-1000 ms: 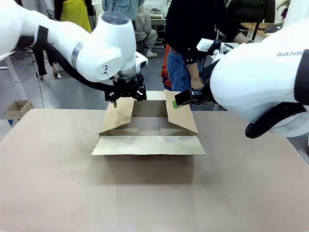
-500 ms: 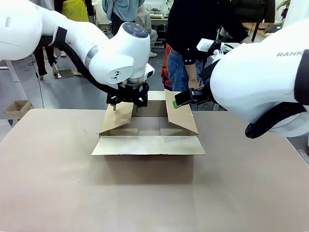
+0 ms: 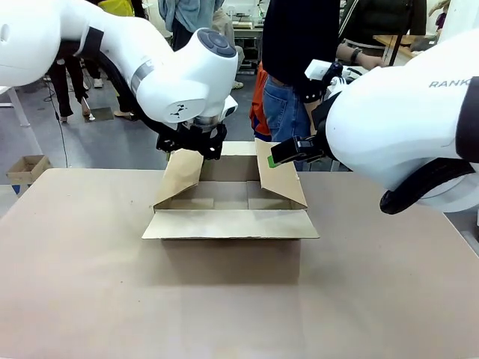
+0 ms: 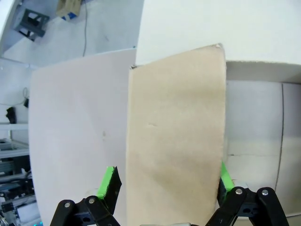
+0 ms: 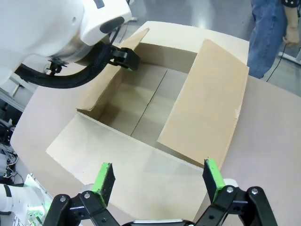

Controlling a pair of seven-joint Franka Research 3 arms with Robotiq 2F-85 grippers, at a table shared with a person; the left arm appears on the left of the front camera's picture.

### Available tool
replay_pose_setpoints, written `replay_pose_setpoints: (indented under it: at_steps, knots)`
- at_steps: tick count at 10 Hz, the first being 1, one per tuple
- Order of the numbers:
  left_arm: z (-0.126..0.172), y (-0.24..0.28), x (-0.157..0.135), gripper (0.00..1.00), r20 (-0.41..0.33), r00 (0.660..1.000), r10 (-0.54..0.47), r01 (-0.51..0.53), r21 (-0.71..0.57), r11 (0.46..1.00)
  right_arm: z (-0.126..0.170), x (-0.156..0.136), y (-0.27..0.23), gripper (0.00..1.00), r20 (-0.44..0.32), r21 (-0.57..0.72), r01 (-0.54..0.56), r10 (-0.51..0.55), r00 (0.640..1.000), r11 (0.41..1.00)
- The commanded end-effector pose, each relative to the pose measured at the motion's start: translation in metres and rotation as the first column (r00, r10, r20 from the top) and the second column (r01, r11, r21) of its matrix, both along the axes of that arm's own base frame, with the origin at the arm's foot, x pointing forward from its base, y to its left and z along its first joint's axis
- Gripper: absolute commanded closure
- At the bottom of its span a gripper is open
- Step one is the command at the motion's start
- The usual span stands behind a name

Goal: Pack the gift set into the box.
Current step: Place both hands on the side flaps of the Package Box and spread them outward.

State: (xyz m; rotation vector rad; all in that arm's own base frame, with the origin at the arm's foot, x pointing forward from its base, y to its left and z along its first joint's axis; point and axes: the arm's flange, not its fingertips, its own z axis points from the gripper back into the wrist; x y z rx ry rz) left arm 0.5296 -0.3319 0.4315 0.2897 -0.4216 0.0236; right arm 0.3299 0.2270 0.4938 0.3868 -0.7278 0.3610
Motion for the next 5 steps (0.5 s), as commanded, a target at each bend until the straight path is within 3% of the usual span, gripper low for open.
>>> replay_pose_setpoints:
  at_steps: [1, 5]
  knots:
    - [0.013, 0.007, -0.016, 0.0, 0.058, 0.998, 0.019, -0.021, 0.035, 0.999, 0.003, 0.001, -0.001, 0.0, 0.005, -0.009, -0.001, 0.001, 1.0, 1.0]
    - [0.039, 0.056, -0.026, 0.0, 0.086, 0.994, 0.073, -0.069, -0.046, 0.997, 0.003, 0.001, -0.001, 0.0, 0.005, -0.009, -0.001, 0.001, 1.0, 1.0]
